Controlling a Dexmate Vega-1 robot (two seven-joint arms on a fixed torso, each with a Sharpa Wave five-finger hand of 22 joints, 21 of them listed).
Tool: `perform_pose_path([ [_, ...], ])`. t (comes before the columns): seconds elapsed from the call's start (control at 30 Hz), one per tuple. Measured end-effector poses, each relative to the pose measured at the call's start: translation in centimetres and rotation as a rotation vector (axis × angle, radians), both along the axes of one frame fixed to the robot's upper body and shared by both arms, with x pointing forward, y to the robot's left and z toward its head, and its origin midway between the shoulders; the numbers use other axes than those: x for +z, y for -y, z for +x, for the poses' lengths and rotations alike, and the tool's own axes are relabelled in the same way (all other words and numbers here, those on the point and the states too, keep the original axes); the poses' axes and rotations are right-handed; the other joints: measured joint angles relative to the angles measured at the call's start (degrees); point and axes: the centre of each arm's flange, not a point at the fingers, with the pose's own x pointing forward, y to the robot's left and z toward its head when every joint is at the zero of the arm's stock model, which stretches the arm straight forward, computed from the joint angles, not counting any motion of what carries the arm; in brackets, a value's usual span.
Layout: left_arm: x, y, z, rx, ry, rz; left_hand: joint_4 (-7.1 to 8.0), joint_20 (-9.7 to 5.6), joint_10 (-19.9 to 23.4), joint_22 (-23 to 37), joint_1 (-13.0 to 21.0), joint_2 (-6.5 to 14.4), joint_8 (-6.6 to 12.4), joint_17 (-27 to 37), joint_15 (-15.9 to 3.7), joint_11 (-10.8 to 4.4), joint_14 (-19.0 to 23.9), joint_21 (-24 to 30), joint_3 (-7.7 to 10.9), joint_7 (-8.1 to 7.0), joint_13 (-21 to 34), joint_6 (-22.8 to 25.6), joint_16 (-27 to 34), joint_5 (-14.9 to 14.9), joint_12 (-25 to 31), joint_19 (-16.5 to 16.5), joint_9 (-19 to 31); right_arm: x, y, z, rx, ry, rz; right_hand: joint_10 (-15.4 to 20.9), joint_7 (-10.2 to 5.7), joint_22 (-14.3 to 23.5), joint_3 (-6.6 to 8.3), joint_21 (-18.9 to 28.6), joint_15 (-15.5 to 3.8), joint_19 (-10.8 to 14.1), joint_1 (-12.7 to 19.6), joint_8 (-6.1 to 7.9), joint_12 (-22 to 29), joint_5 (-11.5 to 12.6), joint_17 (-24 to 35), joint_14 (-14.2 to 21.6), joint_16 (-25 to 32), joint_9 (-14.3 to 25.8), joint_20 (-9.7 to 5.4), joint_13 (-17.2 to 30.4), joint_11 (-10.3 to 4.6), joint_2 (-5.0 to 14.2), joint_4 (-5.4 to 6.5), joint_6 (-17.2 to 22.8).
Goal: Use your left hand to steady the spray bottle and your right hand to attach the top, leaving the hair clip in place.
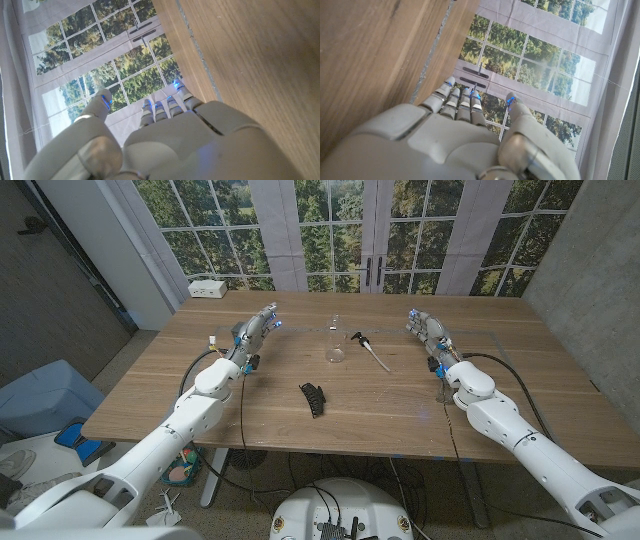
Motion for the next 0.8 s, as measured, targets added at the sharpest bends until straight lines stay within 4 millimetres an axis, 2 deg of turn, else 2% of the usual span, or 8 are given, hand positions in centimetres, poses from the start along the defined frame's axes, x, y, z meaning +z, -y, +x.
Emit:
perform_pose_path([
  [0.13,0.7,0.5,-0.3,0.033,0.019,0.072,-2.25,0.0,-0.67,0.16,1.51,-1.5,0.0,0.0,-0.15,-0.19,-0.15,-0.66,-0.25,-0.92,0.0,-1.98,0.0,-0.27,-0.1,0.0,0.25,0.1,-0.1,-0.2,-0.012,0.0,-0.017,0.0,0.0,0.0,0.08,0.0,0.12,0.0,0.49,0.0,0.0,0.42,0.0,0.12,0.0,0.0,0.0,0.0,0.0,-0.49,-0.54,0.0],
  [0.27,1.4,1.1,-0.6,0.057,0.037,0.145,-3.17,-0.11,-1.17,0.16,2.41,-2.89,0.0,0.0,-0.21,-0.1,-0.22,-1.25,-0.59,-1.21,0.0,-2.27,0.0,-0.33,-0.29,0.53,0.25,0.1,-0.3,-0.4,-0.025,0.0,-0.036,0.0,0.0,0.0,0.08,0.0,0.21,0.0,0.75,0.0,0.0,0.44,0.0,0.21,0.0,0.0,0.0,0.0,0.0,-0.75,-0.54,0.0],
  [0.5,2.3,1.9,-1.0,0.099,0.059,0.253,-3.71,-0.22,-0.85,0.16,4.61,-5.24,0.52,0.16,-0.1,-0.07,0.77,-1.68,-1.13,-1.25,0.22,-2.21,0.0,-0.33,-0.05,2.3,0.25,0.3,-0.5,-0.7,-0.044,0.0,-0.069,0.0,0.0,0.0,0.15,0.0,0.21,0.0,0.75,0.0,0.0,0.44,-0.28,0.2,-0.39,0.0,-0.01,0.0,0.0,-0.75,-0.96,0.0],
  [0.6,2.8,2.3,-1.2,0.118,0.068,0.3,-3.95,-0.08,-0.08,0.15,6.33,-6.95,0.94,0.16,-0.21,0.09,1.66,-1.7,-1.36,-2.17,0.27,-1.33,0.0,-0.33,0.0,3.6,0.45,0.3,-0.7,-0.9,-0.05,0.0,-0.082,0.0,0.0,0.0,0.15,0.0,0.21,0.0,0.75,0.0,0.0,0.44,-0.28,0.2,-0.39,-0.01,-0.01,-0.01,0.0,-0.75,-0.95,0.0],
  [0.67,3.2,2.7,-1.3,0.126,0.077,0.325,-4.02,0.6,0.08,0.15,7.37,-7.99,1.32,0.16,0.03,-0.08,2.07,-2.12,-1.62,-3.1,0.27,-0.99,0.0,-0.33,0.0,4.28,0.5,0.4,-0.7,-0.9,-0.055,0.0,-0.09,0.0,0.0,-0.01,0.08,0.0,0.21,0.0,0.75,0.0,0.0,0.44,-0.27,0.2,-0.39,-0.01,-0.01,-0.01,0.0,-0.76,-1.35,0.0],
  [0.8,3.6,3.2,-1.4,0.144,0.087,0.372,-3.95,1.55,0.71,0.15,9.21,-9.82,1.77,0.16,0.0,-0.1,2.66,-2.79,-2.33,-4.16,0.27,0.07,0.0,-0.06,0.0,4.78,0.5,0.4,-0.9,-1.0,-0.062,-0.001,-0.104,-0.01,0.0,-0.01,0.16,0.0,0.21,0.0,0.75,0.0,0.0,0.44,-0.27,0.2,-0.39,-0.01,-0.01,-0.01,0.0,-0.75,-1.42,0.0],
])
